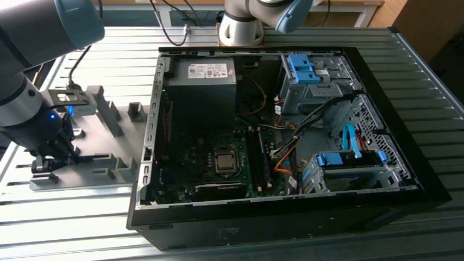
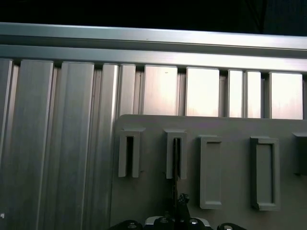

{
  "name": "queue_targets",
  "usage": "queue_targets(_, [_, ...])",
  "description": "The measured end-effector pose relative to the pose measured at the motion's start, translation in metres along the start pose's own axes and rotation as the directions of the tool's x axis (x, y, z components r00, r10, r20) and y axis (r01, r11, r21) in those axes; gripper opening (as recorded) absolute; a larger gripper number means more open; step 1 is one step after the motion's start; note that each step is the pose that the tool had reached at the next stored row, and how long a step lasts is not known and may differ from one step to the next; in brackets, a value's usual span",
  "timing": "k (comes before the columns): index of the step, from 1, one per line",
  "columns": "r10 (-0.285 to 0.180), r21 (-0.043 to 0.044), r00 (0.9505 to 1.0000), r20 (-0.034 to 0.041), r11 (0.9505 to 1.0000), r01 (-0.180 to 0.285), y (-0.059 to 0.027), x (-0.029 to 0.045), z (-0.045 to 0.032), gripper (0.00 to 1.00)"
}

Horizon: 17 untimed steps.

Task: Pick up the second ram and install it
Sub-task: 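Pick up the second ram and move it above second insertion slot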

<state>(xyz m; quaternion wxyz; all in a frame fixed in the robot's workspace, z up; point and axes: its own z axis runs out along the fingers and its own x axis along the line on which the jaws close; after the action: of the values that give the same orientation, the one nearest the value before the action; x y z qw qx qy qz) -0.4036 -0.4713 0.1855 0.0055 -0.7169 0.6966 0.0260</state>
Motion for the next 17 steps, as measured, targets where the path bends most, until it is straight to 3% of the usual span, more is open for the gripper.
queue_targets(12, [0.012, 0.0006, 0.9999, 0.0004, 0.9999, -0.012, 0.0000, 0.0000, -0.0002, 0.14])
queue_targets(17, [0.012, 0.0006, 0.9999, 0.0004, 0.9999, -0.012, 0.0001, -0.0002, -0.0037, 0.14])
